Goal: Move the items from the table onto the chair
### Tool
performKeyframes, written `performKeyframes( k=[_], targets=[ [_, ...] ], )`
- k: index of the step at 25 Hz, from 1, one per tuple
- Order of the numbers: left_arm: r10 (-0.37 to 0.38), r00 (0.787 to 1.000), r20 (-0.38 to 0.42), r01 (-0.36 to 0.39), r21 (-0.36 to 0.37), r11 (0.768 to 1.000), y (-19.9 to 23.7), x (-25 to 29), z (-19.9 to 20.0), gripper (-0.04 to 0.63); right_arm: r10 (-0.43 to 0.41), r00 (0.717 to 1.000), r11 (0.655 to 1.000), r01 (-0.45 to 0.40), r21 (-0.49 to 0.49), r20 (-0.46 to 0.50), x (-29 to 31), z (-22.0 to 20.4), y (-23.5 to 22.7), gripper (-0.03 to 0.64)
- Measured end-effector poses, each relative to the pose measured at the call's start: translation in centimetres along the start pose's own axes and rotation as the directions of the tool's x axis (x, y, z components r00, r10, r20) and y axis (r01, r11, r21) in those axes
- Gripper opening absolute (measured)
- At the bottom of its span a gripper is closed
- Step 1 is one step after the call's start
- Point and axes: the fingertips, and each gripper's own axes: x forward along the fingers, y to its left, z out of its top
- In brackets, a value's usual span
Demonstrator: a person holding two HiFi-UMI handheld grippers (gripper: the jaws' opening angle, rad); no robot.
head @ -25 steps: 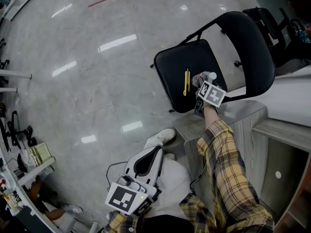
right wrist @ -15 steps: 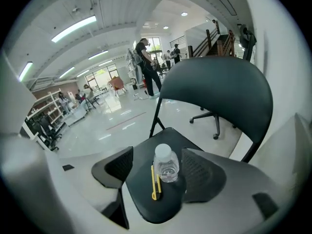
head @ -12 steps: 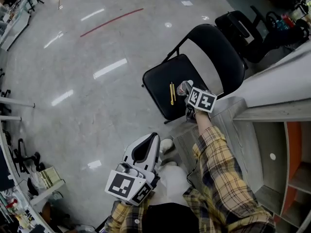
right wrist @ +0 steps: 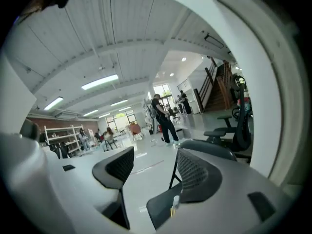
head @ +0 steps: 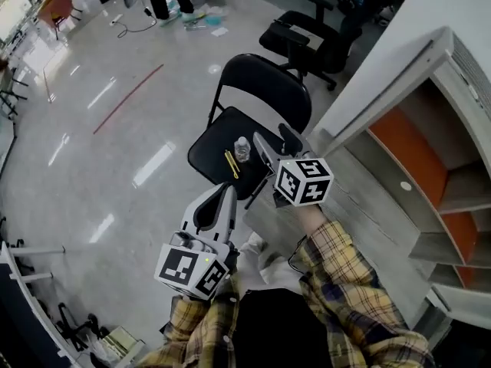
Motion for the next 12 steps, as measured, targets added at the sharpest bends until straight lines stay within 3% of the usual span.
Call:
performKeyframes(
  k=[3,4,6,8,10,12],
  targets=[
    [-0.116,0.993,-0.019,0.116,0.031,0.993,-3.5,2.5,0.6,0.003,0.004,0.993,1.000,-0.003,-0.010,0.115,-6.5,3.9,0.0,0.281],
    [-0.160,0.987,-0.030,0.161,0.038,0.986,-4.8,3.3,0.7,0.003,-0.016,0.988,1.000,0.019,-0.021,0.152,-8.9,5.0,-0.1,0.250],
    [-0.240,0.969,-0.050,0.242,0.050,0.969,-7.5,5.0,0.7,0.003,-0.060,0.973,0.996,0.074,-0.054,0.222,-13.6,6.9,-0.4,0.125],
    [-0.304,0.951,-0.065,0.307,0.060,0.950,-10.3,6.5,0.6,0.003,-0.089,0.957,0.988,0.119,-0.096,0.276,-17.8,8.3,-0.7,0.077],
    [-0.383,0.919,-0.096,0.389,0.057,0.919,-13.3,7.7,0.0,0.003,-0.140,0.940,0.974,0.188,-0.129,0.313,-22.0,9.0,-1.1,0.035],
    [-0.479,0.865,-0.147,0.490,0.043,0.871,-16.5,8.6,-1.1,0.003,-0.219,0.916,0.952,0.275,-0.130,0.335,-26.2,9.0,-1.5,0.025]
  ],
)
